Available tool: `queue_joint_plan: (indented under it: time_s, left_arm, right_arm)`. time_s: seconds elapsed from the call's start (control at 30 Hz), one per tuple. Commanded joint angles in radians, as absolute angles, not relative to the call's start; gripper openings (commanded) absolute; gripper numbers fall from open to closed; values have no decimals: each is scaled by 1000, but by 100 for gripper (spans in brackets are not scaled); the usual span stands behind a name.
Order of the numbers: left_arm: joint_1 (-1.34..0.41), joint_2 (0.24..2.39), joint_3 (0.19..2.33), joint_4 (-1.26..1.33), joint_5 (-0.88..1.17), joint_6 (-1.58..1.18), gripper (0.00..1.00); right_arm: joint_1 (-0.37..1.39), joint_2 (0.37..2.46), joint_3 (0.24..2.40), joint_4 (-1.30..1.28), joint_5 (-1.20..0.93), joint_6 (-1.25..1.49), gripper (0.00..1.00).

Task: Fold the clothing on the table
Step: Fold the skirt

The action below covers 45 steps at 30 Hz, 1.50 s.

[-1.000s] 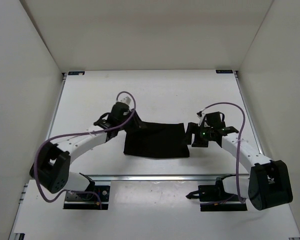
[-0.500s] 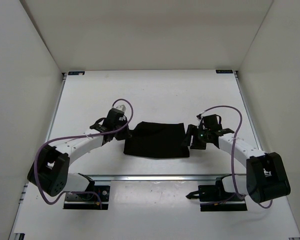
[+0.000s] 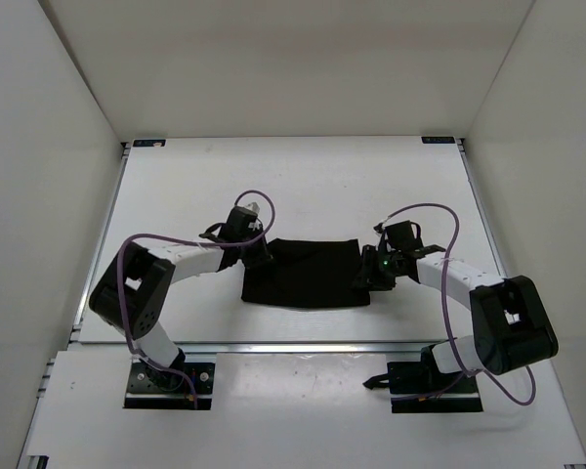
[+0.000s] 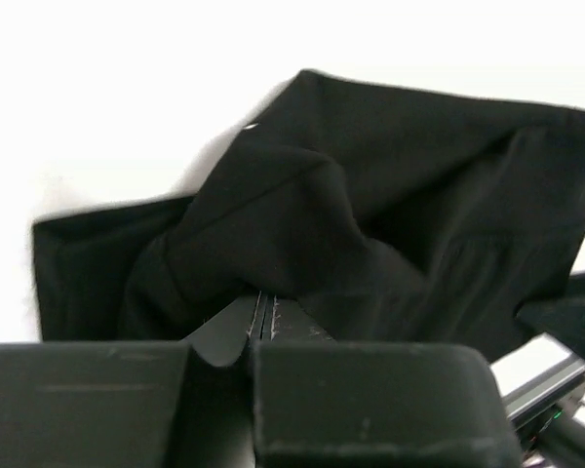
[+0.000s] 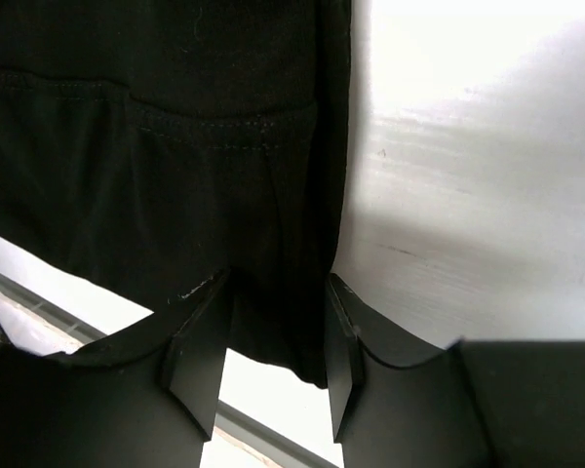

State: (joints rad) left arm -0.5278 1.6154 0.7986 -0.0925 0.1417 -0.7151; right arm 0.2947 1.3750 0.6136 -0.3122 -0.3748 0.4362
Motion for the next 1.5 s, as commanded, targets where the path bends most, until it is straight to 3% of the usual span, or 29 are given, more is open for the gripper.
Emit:
queue_joint_plan:
  time_s: [0.0,0.3,0.47,0.57,0.77,0.97,1.37,1.47]
  left_arm:
    - [-529,1632,864,-11,140,-791,0]
    - [-442,1697,893,77,152,-871,0]
    - [-446,1691,954,0,166,-799,2]
    - [-478,1629,1041,-176,95,-669,6]
    - [-521,1455,1019,-305,40,-546,13]
    - [-546,1361,787,-342,8,-549,0]
    - [-554,1459,727,-319,-11,-535,0]
    - [-560,1508,744,-325,-11,-526,0]
  right_arm:
    - [299,1387,637,-308,-338,399,38]
    - [281,1373,603,-301,-359,406,37]
    - [267,1356,607,-325,-354,402,48]
    - [252,1333,620,-344,-348,397,58]
    - [218,1325,641,-391,-310,367,62]
    - [230,1373,643,-387,-317,367,51]
    - [299,1463,632,-336,-313,406,24]
    - [302,1465,632,-328,-313,416,9]
